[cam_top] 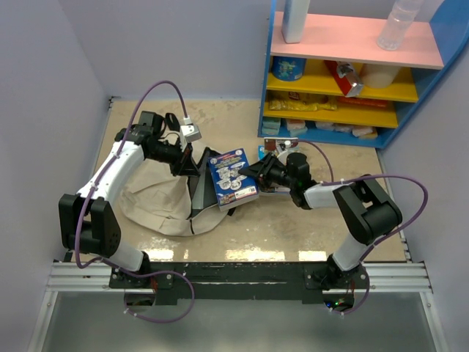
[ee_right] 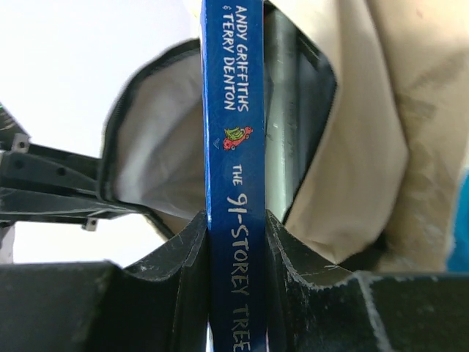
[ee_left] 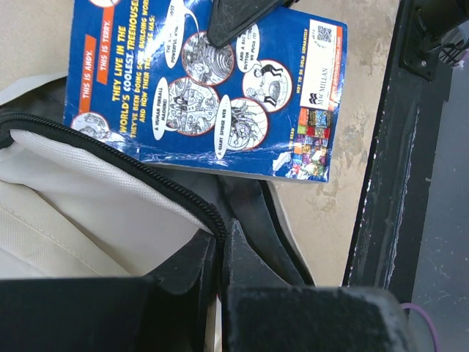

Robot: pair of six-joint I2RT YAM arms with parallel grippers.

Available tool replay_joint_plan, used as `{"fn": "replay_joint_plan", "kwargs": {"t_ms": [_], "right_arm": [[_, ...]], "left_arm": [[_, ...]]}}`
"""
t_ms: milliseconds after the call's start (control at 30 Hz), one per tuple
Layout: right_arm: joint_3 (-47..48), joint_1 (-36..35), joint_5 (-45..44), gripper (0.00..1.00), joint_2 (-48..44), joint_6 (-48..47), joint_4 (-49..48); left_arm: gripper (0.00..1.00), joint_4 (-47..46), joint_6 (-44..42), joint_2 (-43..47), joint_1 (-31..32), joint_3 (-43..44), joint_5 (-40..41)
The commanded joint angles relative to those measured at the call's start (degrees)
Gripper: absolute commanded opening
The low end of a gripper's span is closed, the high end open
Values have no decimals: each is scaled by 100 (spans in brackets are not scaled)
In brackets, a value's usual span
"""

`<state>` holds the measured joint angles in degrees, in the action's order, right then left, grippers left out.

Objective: Pack the student bag
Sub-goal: Place the book in the student bag.

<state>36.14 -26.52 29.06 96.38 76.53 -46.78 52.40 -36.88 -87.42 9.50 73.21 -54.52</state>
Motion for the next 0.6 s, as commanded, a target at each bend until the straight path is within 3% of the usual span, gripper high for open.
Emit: {"fn": "replay_joint_plan", "kwargs": {"t_ms": [0, 133, 333, 567], "right_arm": [[33, -98, 38, 0, -49, -15, -130], [402, -292, 152, 0, 232, -217, 319], [780, -433, 627, 0, 619, -253, 91], [570, -424, 785, 0, 373, -315, -206]], "left_arm": [[0, -19, 23, 172, -18, 211, -190], [0, -19, 41, 155, -18, 255, -217], [0, 16, 23, 190, -18, 255, -190], [0, 16, 15, 155, -18, 238, -182]]}}
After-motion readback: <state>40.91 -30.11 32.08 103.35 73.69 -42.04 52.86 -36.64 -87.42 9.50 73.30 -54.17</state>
